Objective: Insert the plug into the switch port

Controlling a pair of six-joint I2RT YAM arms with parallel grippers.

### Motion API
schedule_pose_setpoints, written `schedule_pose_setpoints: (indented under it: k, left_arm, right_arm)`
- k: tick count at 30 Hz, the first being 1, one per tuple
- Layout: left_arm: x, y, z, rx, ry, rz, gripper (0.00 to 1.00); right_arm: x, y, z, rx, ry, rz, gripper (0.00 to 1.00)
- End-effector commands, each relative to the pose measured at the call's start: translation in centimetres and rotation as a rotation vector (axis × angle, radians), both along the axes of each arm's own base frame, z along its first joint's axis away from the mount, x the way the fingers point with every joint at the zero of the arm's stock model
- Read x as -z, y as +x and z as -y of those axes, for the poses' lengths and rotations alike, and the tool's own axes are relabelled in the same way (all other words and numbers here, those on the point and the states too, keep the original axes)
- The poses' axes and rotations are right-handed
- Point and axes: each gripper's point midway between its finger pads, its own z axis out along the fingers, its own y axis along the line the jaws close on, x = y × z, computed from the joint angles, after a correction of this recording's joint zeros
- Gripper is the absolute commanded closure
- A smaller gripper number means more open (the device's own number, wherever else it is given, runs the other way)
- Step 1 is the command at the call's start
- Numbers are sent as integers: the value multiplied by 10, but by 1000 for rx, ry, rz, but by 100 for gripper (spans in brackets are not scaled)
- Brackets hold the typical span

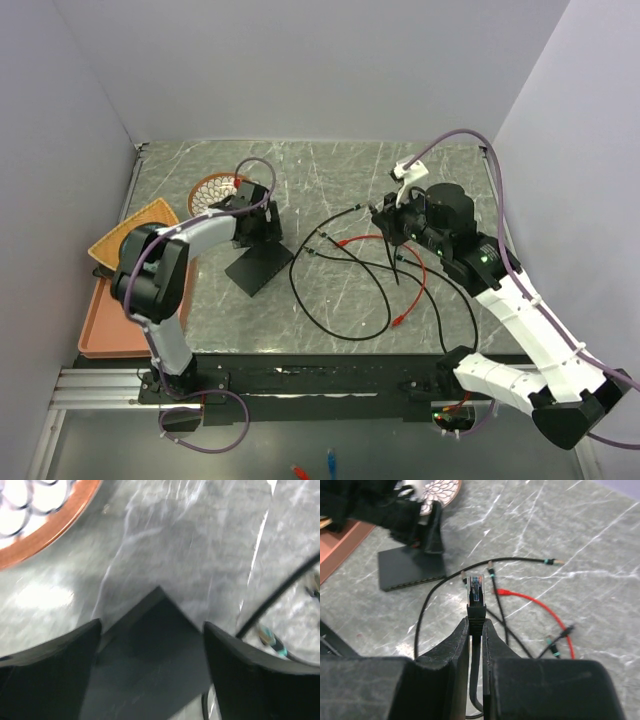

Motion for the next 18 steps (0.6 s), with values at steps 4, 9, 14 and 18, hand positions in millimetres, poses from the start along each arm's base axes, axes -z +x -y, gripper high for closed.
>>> schedule_pose_setpoints:
  k: [4, 9, 14, 18]
  left_arm:
    - [-91, 8, -17, -57, -56, 216, 1]
    - [-85, -5, -41, -90, -80, 206, 1]
    - [-63, -19, -53, -103, -173, 173, 4]
    - [-34, -35, -53, -104, -210, 125, 5]
  right_arm:
    - [-48, 14, 16, 95, -78, 138, 100]
    - [-59, 9, -3, 39, -125, 166, 100]
    - [-28, -5, -46, -94, -210, 120, 100]
    - [14, -11, -81, -193, -274, 53, 100]
